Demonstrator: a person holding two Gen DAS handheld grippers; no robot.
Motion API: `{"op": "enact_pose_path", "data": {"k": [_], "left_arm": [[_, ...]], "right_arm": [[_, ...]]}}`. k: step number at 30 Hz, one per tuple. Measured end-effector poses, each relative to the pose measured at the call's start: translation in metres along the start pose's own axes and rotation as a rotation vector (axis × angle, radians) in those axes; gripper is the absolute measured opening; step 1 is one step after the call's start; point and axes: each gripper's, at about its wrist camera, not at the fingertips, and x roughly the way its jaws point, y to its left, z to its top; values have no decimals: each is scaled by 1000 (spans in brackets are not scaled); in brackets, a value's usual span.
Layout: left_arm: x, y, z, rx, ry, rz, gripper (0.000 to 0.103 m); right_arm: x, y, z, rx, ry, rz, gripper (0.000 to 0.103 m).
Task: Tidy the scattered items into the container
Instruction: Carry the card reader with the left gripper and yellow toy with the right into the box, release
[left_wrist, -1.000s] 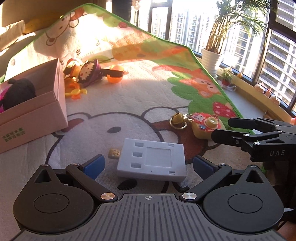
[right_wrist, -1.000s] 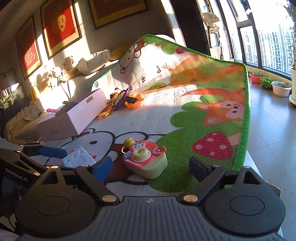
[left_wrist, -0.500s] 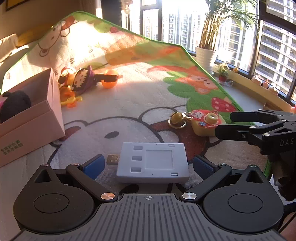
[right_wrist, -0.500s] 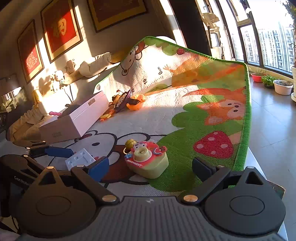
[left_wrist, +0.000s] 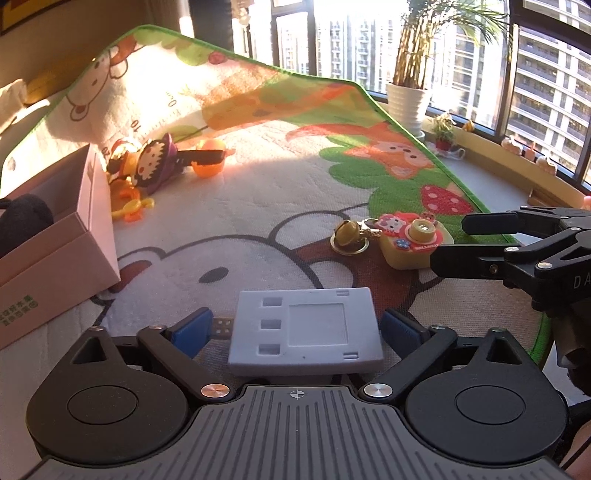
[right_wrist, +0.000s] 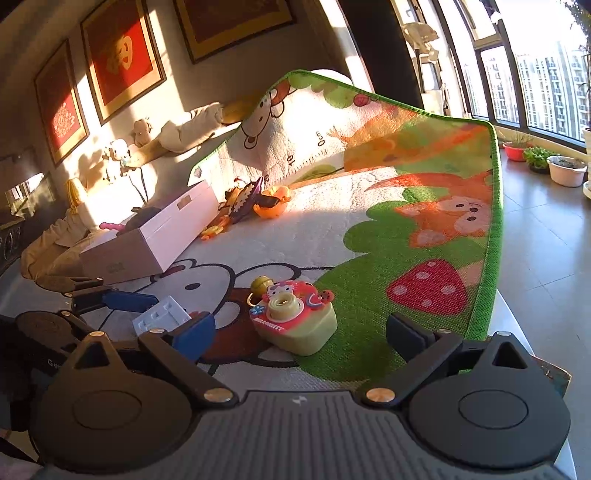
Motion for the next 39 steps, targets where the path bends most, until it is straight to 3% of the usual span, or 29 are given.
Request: {"op": "enact_pose_path", "data": {"k": [5, 9, 11, 13, 16, 21, 29, 33, 39], "left_arm": [[-22, 10, -7, -28, -17, 27, 95], [-39, 22, -16, -74, -18, 53, 95], [-46, 30, -20, -105, -13, 69, 95], [-54, 38, -25, -133, -12, 77, 95], [-69, 50, -35, -160, -19, 95, 95], [-93, 71, -51, -192, -47, 156, 95], [-126, 108, -59, -225, -133, 215, 95], [-136, 124, -39, -174, -206, 245, 95], [-122, 178, 14, -126, -308, 299, 95]], "right_arm": [[5, 14, 14, -131, 44, -66, 96], [18, 20, 23, -186, 73, -57, 86], [26, 24, 23, -206, 103, -66, 81], [34, 29, 21, -238, 137, -77, 63], [35, 38, 21, -273, 148, -91, 58], [24, 64, 35, -298, 136, -23, 58], [10, 139, 76, -420, 115, 176, 56], [19, 169, 103, -470, 119, 250, 48], [55, 197, 153, -476, 55, 288, 46]]}}
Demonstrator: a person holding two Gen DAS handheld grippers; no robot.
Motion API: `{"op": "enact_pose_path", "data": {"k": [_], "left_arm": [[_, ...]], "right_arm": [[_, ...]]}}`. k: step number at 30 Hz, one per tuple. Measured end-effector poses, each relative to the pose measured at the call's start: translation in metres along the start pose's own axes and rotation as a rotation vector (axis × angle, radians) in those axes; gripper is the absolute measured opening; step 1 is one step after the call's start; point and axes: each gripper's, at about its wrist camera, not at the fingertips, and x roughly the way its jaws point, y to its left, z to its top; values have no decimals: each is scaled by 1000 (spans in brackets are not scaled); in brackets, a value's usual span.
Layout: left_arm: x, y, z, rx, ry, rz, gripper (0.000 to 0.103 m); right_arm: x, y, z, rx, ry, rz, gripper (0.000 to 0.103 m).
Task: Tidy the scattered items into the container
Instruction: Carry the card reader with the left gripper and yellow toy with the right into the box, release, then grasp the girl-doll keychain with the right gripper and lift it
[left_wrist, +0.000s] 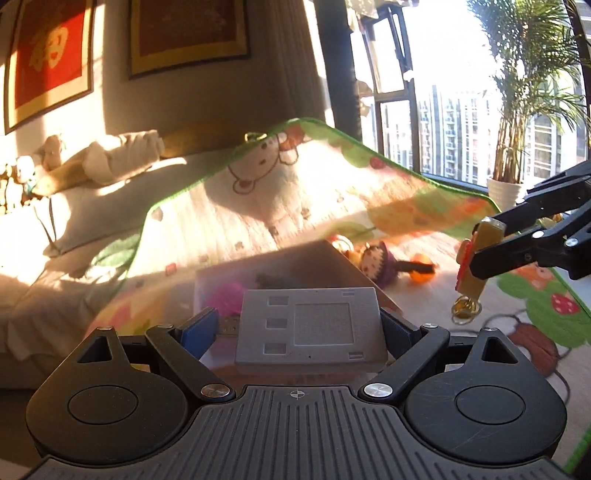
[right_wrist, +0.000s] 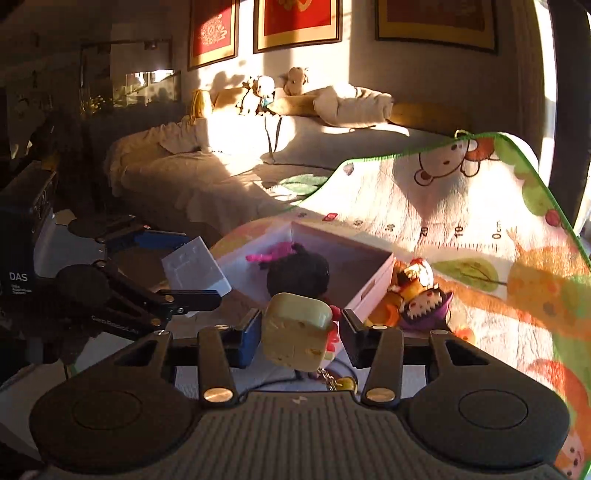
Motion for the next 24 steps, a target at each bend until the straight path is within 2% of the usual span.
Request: {"op": "enact_pose_path", "data": {"k": [5, 7, 9, 12, 16, 18, 21, 24], "left_arm": [[56, 30, 25, -47, -2, -51, 97], [73, 36, 24, -58, 20, -40, 98], [78, 41, 17, -82, 46, -20, 99], [66, 36, -1, -94, 55, -48, 101], [46, 11, -23, -79, 57, -66, 102], [40, 2, -30, -100, 64, -84, 102], [33, -8, -38, -156, 77, -110, 103], [30, -18, -44, -187, 99, -135, 103]], "right_arm": [[43, -22, 42, 78, -67, 36, 46], [60, -30, 51, 112, -75, 23, 56], [69, -36, 52, 113, -90, 2, 59], [72, -48, 44, 110, -106, -22, 70], [74, -76, 27, 124, -86, -105, 71], [75, -92, 19, 134, -70, -152, 72], [76, -112, 4, 120, -62, -230, 80], [88, -132, -17, 102, -5, -312, 80]]}}
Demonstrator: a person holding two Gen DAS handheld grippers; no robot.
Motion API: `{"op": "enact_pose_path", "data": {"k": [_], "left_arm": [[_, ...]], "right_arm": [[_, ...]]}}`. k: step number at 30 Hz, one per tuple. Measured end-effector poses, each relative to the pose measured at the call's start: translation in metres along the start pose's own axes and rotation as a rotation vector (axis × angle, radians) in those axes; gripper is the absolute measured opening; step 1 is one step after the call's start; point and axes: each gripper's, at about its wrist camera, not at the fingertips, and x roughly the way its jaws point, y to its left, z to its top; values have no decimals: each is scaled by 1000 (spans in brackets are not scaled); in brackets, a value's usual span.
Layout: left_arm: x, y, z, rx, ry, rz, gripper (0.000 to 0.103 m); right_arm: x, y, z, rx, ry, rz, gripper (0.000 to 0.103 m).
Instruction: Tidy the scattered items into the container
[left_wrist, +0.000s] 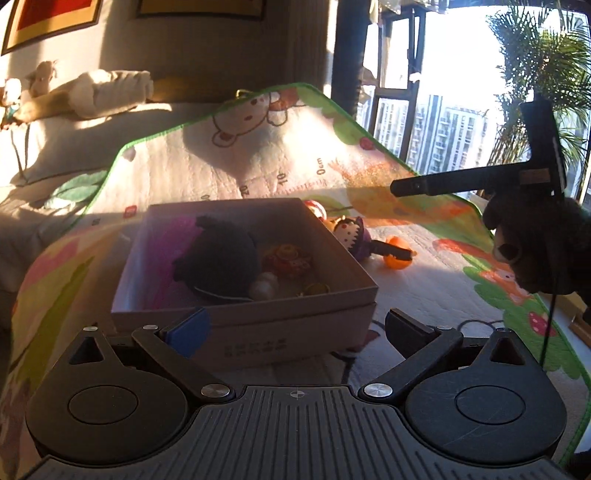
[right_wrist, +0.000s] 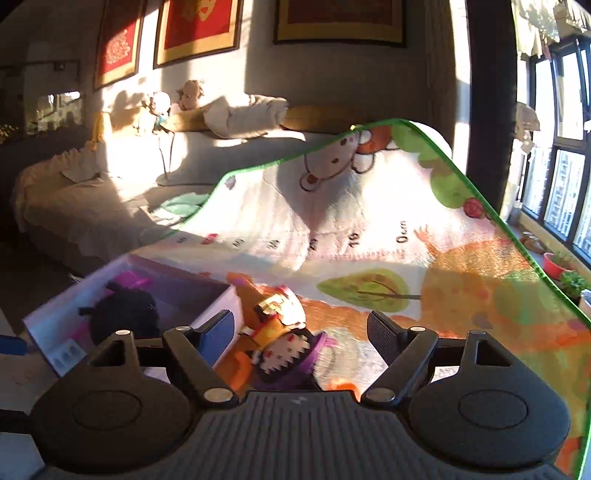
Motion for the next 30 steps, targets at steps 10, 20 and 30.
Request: {"op": "enact_pose_path", "data": {"k": [10, 20, 30], "left_arm": [[8, -28, -16, -25, 94, -40, 103], [-8, -47, -21, 12, 127, -20, 103], [-21, -63, -28, 30, 116, -31, 103]], "right_arm": [[50, 22, -30, -147, 78, -14, 60], [96, 4, -11, 85, 194, 75, 28], [-44, -1, -13, -2, 89, 156, 7]]}}
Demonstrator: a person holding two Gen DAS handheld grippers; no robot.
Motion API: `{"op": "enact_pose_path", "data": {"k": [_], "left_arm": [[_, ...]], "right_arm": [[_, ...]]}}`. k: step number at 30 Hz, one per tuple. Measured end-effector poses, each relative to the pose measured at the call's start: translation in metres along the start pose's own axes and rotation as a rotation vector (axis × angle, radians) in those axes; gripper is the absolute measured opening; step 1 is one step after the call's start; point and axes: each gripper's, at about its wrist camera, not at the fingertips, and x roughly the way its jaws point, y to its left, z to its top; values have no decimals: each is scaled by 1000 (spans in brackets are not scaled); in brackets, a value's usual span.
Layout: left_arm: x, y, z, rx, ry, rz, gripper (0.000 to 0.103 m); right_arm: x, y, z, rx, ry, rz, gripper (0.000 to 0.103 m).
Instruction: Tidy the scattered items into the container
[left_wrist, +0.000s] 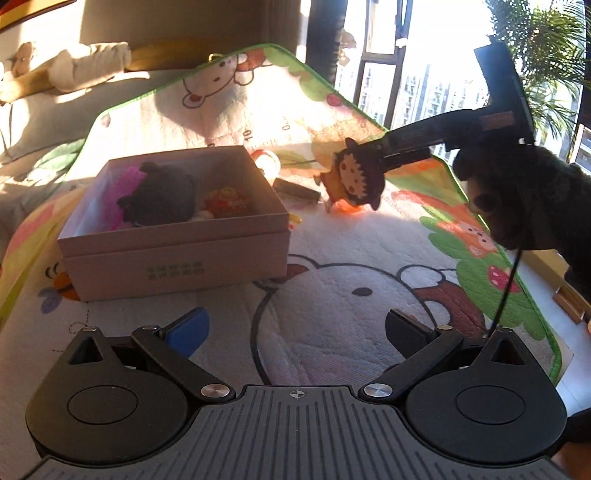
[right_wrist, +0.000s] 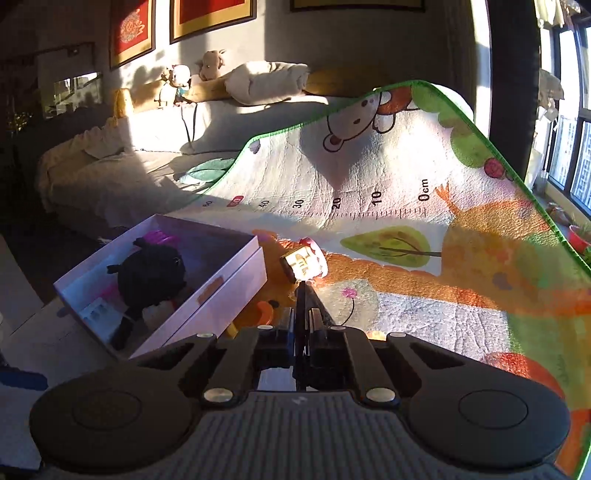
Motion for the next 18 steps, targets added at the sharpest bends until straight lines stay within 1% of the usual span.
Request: {"op": "enact_pose_path", "data": {"k": [3, 5, 8, 10, 11, 12, 14, 15, 16, 17, 18], "left_arm": [[-6, -10, -3, 38, -4, -20, 103], [-10, -16, -5, 64, -6, -36, 103], [-17, -25, -9, 97, -9, -72, 103], [-21, -30, -11, 117, -10, -93, 103], [-21, -33, -11, 127, -9, -100, 103], [-22, -35, -12, 135, -7, -103, 103], [-20, -38, -13, 151, 0, -101, 103], [-19, -39, -14, 153, 5, -100, 103], [-17, -40, -14, 152, 10, -101, 103], [-15, -40, -15, 148, 16, -102, 103], [-12, -40, -15, 143, 23, -103, 103]], "right_arm": [[-38, 16, -14, -46, 15, 49, 7], [-57, 28, -22, -49, 40, 117, 7], [-73, 37, -32, 18, 101, 261, 7], [-74, 38, -36, 74, 134, 330, 7], [-72, 37, -39, 97, 143, 344, 7], [-70, 36, -41, 104, 140, 327, 7], [-65, 32, -42, 86, 107, 244, 8], [-62, 30, -41, 66, 81, 190, 14], [-58, 27, -40, 35, 49, 128, 26], [-53, 24, -39, 0, 13, 65, 33], [-49, 22, -39, -31, -20, 12, 43]]}}
